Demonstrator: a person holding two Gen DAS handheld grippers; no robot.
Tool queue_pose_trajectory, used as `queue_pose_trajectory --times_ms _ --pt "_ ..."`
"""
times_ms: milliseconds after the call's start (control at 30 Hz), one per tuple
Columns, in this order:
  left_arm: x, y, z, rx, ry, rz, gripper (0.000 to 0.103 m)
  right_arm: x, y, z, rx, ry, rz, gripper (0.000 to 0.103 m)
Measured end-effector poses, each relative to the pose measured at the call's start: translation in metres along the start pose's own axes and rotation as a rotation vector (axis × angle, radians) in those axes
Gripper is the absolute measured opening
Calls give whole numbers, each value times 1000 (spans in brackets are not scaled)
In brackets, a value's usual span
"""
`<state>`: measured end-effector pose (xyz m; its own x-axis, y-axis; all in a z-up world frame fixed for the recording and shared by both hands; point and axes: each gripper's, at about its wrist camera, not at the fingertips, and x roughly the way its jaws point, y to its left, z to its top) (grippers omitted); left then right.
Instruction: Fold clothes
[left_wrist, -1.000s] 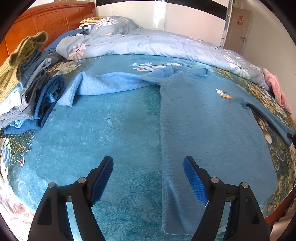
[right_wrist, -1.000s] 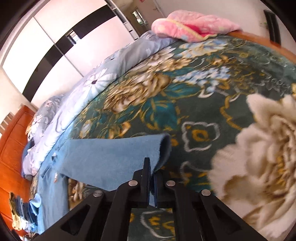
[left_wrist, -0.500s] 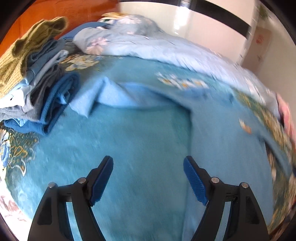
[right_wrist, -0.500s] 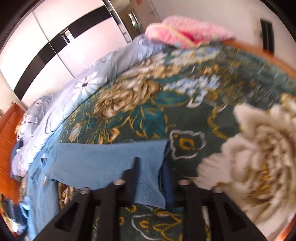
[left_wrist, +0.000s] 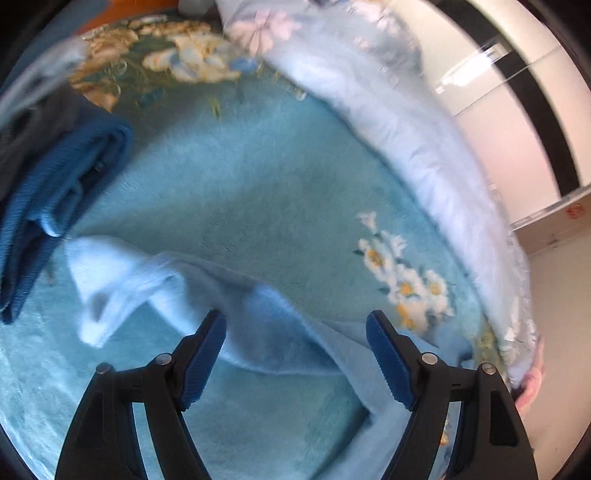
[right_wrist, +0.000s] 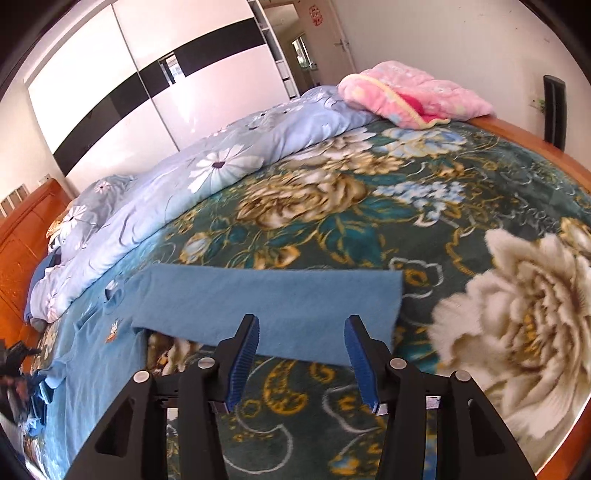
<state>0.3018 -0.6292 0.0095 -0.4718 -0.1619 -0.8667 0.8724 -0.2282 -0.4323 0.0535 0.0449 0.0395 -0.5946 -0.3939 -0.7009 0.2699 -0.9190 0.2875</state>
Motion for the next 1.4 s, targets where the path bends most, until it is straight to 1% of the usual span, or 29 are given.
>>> queue_pose_trajectory --times_ms 67,133,200,233,267,300,333,367,433,467,567,633,700,733,767,800,833,900,1000,1033,1100,1167,1233,1267,1300,1333,1367,1400 --pt "13 -3 4 -20 33 40 78 2 5 -2 -7 7 9 52" --pt "22 -3 5 -46 46 79 64 4 8 -3 -17 14 10 52" --pt "28 0 5 -68 59 113 32 4 11 -4 -28 21 10 52" --pt "31 4 4 -97 68 130 25 4 12 -5 -37 22 9 52" --pt "33 10 4 -133 73 137 13 3 13 -6 -45 23 10 52" --pt "33 15 3 -159 69 139 7 2 14 -7 -49 23 11 52" --pt "32 15 2 -158 58 138 5 2 15 -7 -52 23 12 52" --pt "29 11 2 -137 44 137 3 1 15 -8 -53 22 14 52" --pt "23 3 0 -95 15 135 2 0 16 -9 -57 22 19 52" --pt "17 -3 -1 -66 -10 120 2 -1 17 -9 -59 22 21 52" --pt "-24 -28 -1 35 -141 -14 2 -2 18 -8 -60 22 27 52" --pt "-59 -41 -9 125 -244 -104 2 -4 20 -9 -58 19 32 52" --pt "-85 -41 -25 199 -321 -147 3 -5 21 -10 -58 18 35 52" --pt "-93 -36 -35 216 -340 -157 3 -4 22 -11 -59 22 38 52" --pt "-94 -24 -44 213 -337 -159 3 -3 23 -13 -60 27 41 52" --pt "-92 -10 -55 206 -324 -153 3 -2 25 -14 -61 31 44 52" --pt "-88 2 -64 206 -313 -132 3 -1 26 -15 -61 35 47 52" --pt "-72 22 -75 210 -285 -58 3 0 28 -18 -63 44 52 52" --pt "-46 54 -79 140 -194 -14 3 2 31 -21 -68 55 59 52" --pt "-40 60 -80 133 -171 1 4 2 33 -20 -75 55 62 52" --pt "-31 62 -85 164 -140 39 7 2 37 -19 -83 53 71 52" --pt "-30 55 -94 229 -129 74 7 1 39 -19 -85 50 75 52" --pt "-36 46 -104 300 -143 111 16 0 41 -19 -85 50 78 52" --pt "-43 42 -108 337 -155 124 23 1 41 -20 -83 52 78 52" --pt "-51 39 -111 377 -172 133 30 1 42 -21 -83 55 78 52" --pt "-59 36 -111 416 -191 136 34 1 42 -22 -84 58 76 52" --pt "-64 29 -110 460 -210 136 44 2 43 -23 -86 61 74 52" --pt "-69 20 -110 505 -228 132 51 2 43 -24 -87 63 74 52"
